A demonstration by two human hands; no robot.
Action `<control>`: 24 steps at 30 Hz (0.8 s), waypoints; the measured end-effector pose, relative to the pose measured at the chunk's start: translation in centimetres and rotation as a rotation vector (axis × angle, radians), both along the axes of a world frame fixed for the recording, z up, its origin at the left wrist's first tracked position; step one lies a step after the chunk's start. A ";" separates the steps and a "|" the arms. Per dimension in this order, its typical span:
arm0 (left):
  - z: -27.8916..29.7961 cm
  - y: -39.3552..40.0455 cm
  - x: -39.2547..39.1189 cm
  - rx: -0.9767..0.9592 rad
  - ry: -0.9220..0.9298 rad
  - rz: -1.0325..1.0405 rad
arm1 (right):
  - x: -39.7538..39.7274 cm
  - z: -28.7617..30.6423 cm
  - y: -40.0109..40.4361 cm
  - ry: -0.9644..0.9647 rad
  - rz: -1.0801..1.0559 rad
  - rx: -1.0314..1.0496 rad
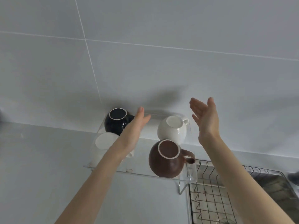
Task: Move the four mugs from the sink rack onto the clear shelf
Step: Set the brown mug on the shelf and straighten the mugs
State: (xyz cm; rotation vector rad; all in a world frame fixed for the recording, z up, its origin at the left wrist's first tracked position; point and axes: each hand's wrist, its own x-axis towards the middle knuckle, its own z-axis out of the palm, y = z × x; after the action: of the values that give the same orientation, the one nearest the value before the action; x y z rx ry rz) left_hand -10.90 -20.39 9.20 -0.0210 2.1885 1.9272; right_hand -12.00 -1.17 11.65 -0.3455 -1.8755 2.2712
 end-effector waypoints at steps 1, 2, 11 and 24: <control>-0.4 0.6 -0.5 -0.008 -0.069 -0.067 | -0.4 -1.0 1.2 -0.048 -0.042 0.012; -0.7 1.3 -0.9 -0.001 -0.118 -0.128 | -0.7 -2.1 2.2 -0.088 -0.043 0.016; -2.8 4.1 -1.6 -0.033 -0.146 -0.148 | -2.1 -7.1 3.8 -0.167 0.184 0.060; -4.2 3.9 -2.4 -0.063 -0.246 -0.140 | -0.3 -7.0 3.0 -0.181 0.243 0.158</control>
State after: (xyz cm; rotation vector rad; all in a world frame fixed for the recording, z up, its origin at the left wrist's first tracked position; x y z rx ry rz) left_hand -13.26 -16.51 5.00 -0.1064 2.0304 1.6833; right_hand -12.32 1.83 4.61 -0.3249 -2.2852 2.2850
